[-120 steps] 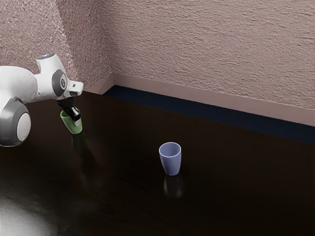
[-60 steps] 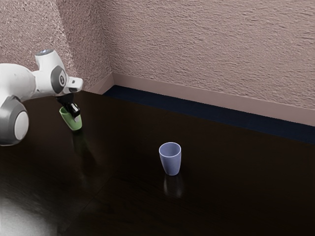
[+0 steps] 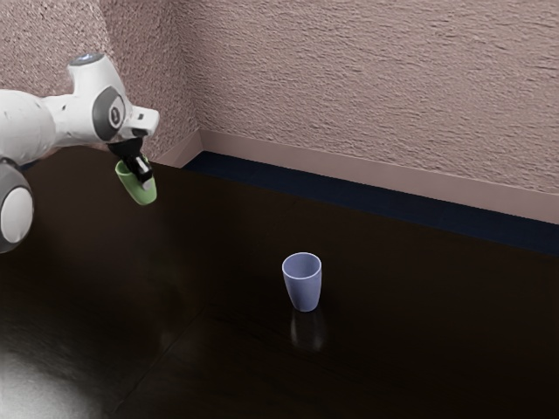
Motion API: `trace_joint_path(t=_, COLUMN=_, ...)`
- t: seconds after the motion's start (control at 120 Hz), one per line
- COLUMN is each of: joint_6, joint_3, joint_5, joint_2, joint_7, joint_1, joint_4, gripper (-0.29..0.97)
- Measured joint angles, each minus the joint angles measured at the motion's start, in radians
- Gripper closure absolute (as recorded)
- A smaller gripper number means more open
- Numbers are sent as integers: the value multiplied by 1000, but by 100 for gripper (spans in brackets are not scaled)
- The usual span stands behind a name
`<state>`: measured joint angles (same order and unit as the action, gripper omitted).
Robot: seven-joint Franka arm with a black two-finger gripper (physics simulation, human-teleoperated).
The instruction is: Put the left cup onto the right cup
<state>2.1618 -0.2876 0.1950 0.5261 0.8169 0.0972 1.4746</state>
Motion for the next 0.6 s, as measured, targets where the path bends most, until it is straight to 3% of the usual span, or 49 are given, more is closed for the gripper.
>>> trace_joint_path(t=0.6, joint_6=-49, joint_3=233, joint_5=-227, joint_2=-165, joint_7=-221, joint_1=-9, joint_4=96, gripper=78)
